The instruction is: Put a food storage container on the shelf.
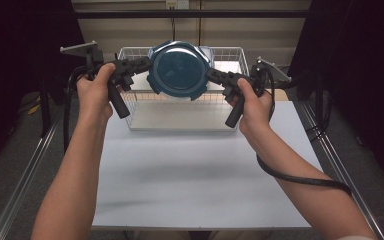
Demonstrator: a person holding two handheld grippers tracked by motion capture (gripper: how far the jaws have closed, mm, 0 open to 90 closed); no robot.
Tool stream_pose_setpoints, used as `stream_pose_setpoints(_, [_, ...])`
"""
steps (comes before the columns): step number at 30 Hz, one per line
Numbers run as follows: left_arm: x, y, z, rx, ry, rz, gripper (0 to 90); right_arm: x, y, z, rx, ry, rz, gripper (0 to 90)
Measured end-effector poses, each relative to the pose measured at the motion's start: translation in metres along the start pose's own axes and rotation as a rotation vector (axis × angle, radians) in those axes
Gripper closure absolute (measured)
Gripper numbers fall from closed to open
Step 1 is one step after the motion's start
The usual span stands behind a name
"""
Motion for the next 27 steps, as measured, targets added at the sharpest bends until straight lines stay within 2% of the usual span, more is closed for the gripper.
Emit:
stream_pose_setpoints(5, [-0.012, 0.005, -0.020, 0.013, -0.015, 0.002, 76.5, -0.013, 0.004, -0.019, 0.010, -0.020, 0.007, 75.8])
stream_pose_setpoints(9, [-0.023, 0.012, -0.034, 0.025, -0.014, 0.004, 76.3, -0.023, 0.008, -0.036, -0.012, -0.050, -0.002, 76.1])
stream_pose_setpoints(12, [-0.034, 0.023, -0.043, 0.035, -0.006, -0.024, 75.8, -0.031, 0.013, -0.050, -0.037, -0.074, -0.011, 77.0])
stream_pose_setpoints(14, [-0.043, 0.031, -0.047, 0.053, -0.004, -0.035, 75.5, -0.037, 0.014, -0.059, -0.032, -0.096, -0.005, 77.5])
stream_pose_setpoints(16, [-0.049, 0.036, -0.050, 0.083, -0.010, -0.024, 75.5, -0.042, 0.014, -0.068, -0.027, -0.114, 0.014, 77.5])
stream_pose_setpoints(18, [-0.053, 0.037, -0.053, 0.096, -0.013, -0.025, 75.3, -0.047, 0.011, -0.077, -0.060, -0.132, 0.013, 77.6])
stream_pose_setpoints(19, [-0.054, 0.038, -0.054, 0.098, -0.011, -0.034, 75.0, -0.049, 0.010, -0.079, -0.083, -0.126, 0.019, 77.4])
stream_pose_setpoints(20, [-0.055, 0.039, -0.056, 0.096, -0.016, -0.038, 74.9, -0.051, 0.009, -0.081, -0.075, -0.138, 0.019, 77.3])
stream_pose_setpoints(21, [-0.056, 0.040, -0.058, 0.097, -0.017, -0.043, 74.7, -0.053, 0.008, -0.081, -0.090, -0.131, 0.025, 77.2])
stream_pose_setpoints(25, [-0.058, 0.041, -0.063, 0.108, -0.018, -0.067, 74.3, -0.060, 0.004, -0.084, -0.089, -0.140, 0.046, 76.7])
stream_pose_setpoints(27, [-0.059, 0.042, -0.065, 0.100, -0.023, -0.073, 74.0, -0.062, 0.000, -0.085, -0.105, -0.140, 0.054, 76.3])
Point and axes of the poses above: each handheld gripper's, and its own axes: x roughly backward along the jaws, z roughly out of its underside, y roughly to its left, the point moved 9 cm from there along -x, roughly forward along the jaws, and after that the axes turned 2 degrees about z, right-handed, at the moved point
